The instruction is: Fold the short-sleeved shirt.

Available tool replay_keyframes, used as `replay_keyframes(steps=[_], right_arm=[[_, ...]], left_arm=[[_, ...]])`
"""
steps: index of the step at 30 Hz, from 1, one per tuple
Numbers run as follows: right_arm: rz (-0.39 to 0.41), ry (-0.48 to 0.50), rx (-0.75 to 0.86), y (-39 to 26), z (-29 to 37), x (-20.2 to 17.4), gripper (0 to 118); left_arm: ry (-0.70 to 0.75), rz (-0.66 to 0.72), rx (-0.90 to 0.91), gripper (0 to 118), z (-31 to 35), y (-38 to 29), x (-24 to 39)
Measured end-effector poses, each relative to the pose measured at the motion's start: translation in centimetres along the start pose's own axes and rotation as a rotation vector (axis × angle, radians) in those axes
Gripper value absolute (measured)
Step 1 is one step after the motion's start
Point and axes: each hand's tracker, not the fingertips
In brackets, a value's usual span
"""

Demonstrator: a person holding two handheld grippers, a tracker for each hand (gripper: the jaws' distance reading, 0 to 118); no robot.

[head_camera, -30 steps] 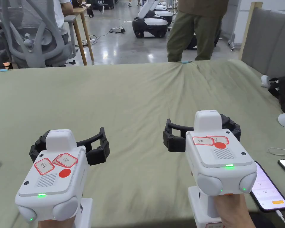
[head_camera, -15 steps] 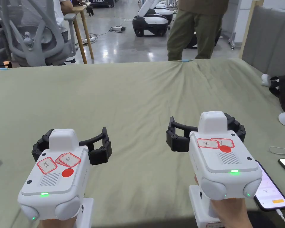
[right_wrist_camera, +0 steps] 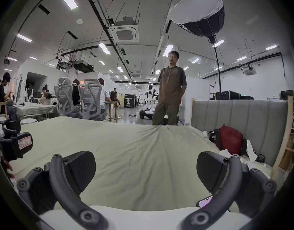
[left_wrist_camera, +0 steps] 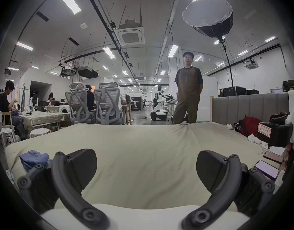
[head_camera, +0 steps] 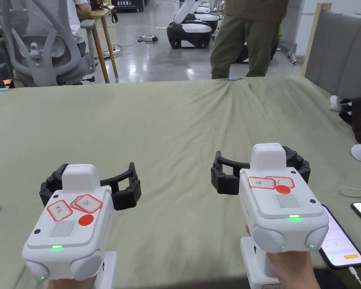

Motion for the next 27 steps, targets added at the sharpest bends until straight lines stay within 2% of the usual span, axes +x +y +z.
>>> replay_keyframes(steps=[11,14,15,16,18,20,22,27], right_arm=[[-0.002,0.002,-0.001,-0.4,0.2,0.2,118],[-0.033,0.025,-0.016,-0.1,0.4,0.5,118],[-0.07,0.041,-0.01,0.0,0.5,0.6,118],[-0.101,0.015,-0.011,0.2,0.7,0.5,118],[-0.088,0.0,-0.062,0.8,0.5,0.4,118],[-0.06,0.039,-0.071,1.1,0.5,0.5,118],[-0.054,0.039,-0.077,1.5,0.7,0.3,118],[-0.044,0.005,-0.088,1.6,1.1,-0.3,118]], left_arm=[[-0.004,-0.001,0.005,118,0.2,0.2,0.2],[-0.006,-0.004,0.004,118,0.2,0.1,0.2],[-0.005,-0.005,0.003,118,0.2,0.1,0.2],[-0.005,-0.006,0.002,118,0.2,0.1,0.1],[-0.003,-0.005,0.005,118,0.2,0.1,0.1],[0.0,-0.005,0.006,118,0.2,0.2,0.0],[0.0,-0.005,0.01,118,0.2,0.3,0.0],[0.0,-0.002,0.013,118,0.2,0.3,0.0]])
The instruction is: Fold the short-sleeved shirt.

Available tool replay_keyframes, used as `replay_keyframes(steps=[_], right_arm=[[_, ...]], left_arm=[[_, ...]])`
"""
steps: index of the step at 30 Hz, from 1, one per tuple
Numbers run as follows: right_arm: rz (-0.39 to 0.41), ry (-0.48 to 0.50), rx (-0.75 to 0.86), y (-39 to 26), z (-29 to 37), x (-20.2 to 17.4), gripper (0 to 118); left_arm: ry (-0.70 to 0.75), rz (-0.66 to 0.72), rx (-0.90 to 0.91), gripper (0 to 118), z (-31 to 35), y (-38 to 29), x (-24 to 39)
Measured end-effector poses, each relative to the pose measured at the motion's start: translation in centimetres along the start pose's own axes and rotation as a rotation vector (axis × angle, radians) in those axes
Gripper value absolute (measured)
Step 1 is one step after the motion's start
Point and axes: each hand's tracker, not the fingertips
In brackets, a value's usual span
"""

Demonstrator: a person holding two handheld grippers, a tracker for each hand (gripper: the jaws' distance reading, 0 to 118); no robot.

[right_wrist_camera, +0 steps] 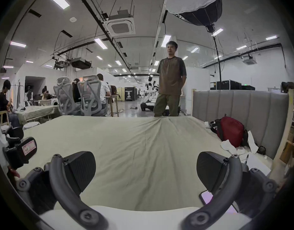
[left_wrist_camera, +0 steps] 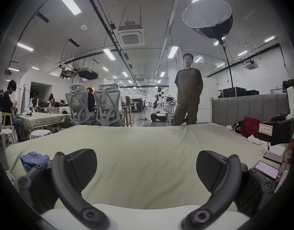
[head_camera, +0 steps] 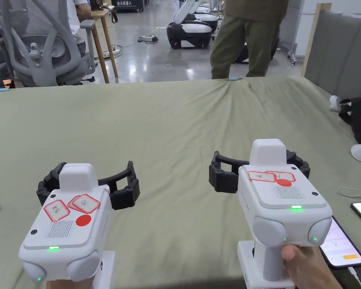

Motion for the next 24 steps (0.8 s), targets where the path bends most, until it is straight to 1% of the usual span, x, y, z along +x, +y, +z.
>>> replay_keyframes(steps=[2,6,12,19,21,22,24], right_arm=[[0.018,-0.021,-0.004,-0.29,-0.26,-0.18,118],[0.036,-0.021,0.009,0.0,0.03,-0.17,118],[0.003,0.007,0.013,0.06,-0.06,0.04,118],[-0.003,0.0,0.001,-0.16,-0.43,0.11,118],[-0.024,0.013,-0.012,-0.16,-0.43,0.42,118],[-0.042,0.014,0.015,-0.25,-0.03,0.48,118],[-0.027,0.005,0.007,-0.02,0.01,0.42,118]], left_arm=[[-0.001,-0.003,-0.001,118,0.01,-0.06,-0.07],[0.002,-0.001,-0.009,118,-0.01,-0.21,-0.17],[0.001,-0.002,-0.011,118,-0.08,-0.39,0.03],[0.0,-0.004,-0.01,118,-0.06,-0.35,0.02],[0.002,-0.005,-0.009,118,-0.04,-0.36,-0.04],[0.002,-0.004,-0.01,118,-0.04,-0.35,-0.07],[0.002,0.001,-0.008,118,-0.01,-0.31,-0.07]])
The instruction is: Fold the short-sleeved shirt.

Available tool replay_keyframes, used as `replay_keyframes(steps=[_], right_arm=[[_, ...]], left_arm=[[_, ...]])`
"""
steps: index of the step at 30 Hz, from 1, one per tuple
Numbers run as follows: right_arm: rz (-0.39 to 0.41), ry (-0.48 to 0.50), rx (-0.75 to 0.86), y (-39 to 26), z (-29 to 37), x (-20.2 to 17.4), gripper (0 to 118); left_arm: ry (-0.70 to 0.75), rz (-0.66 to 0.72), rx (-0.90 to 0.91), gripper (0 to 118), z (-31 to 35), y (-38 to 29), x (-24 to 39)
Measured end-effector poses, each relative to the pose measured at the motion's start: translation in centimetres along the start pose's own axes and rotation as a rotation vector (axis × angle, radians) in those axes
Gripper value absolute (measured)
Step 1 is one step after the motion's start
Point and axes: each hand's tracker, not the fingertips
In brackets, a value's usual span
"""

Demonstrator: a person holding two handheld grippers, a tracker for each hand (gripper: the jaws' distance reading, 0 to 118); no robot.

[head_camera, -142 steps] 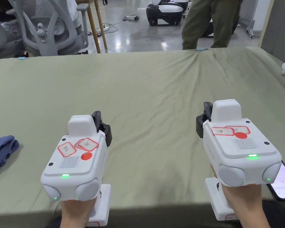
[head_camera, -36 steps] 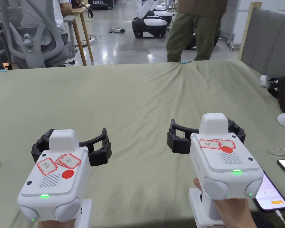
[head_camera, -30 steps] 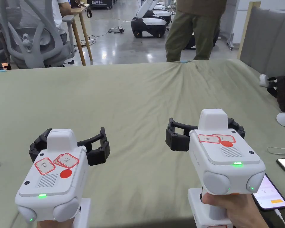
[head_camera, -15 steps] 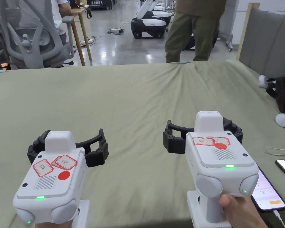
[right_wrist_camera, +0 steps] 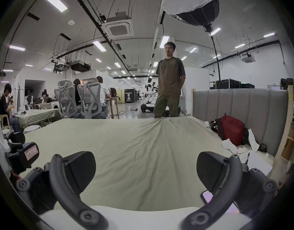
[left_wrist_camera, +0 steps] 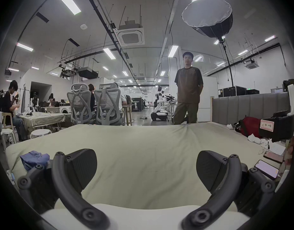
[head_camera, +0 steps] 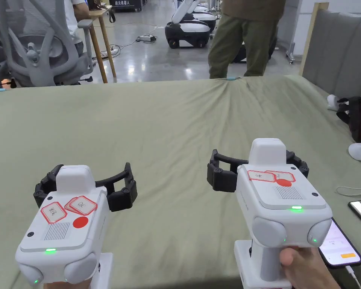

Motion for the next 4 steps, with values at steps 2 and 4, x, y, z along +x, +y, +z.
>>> replay_keyframes(steps=[2,4], right_arm=[[0.011,-0.013,-0.012,0.01,-0.43,-0.07,118],[0.049,-0.003,0.006,-0.11,-0.49,0.06,118]], left_arm=[[0.0,-0.001,0.0,118,0.12,0.11,0.04],[0.0,-0.003,0.002,118,0.15,0.12,0.14]])
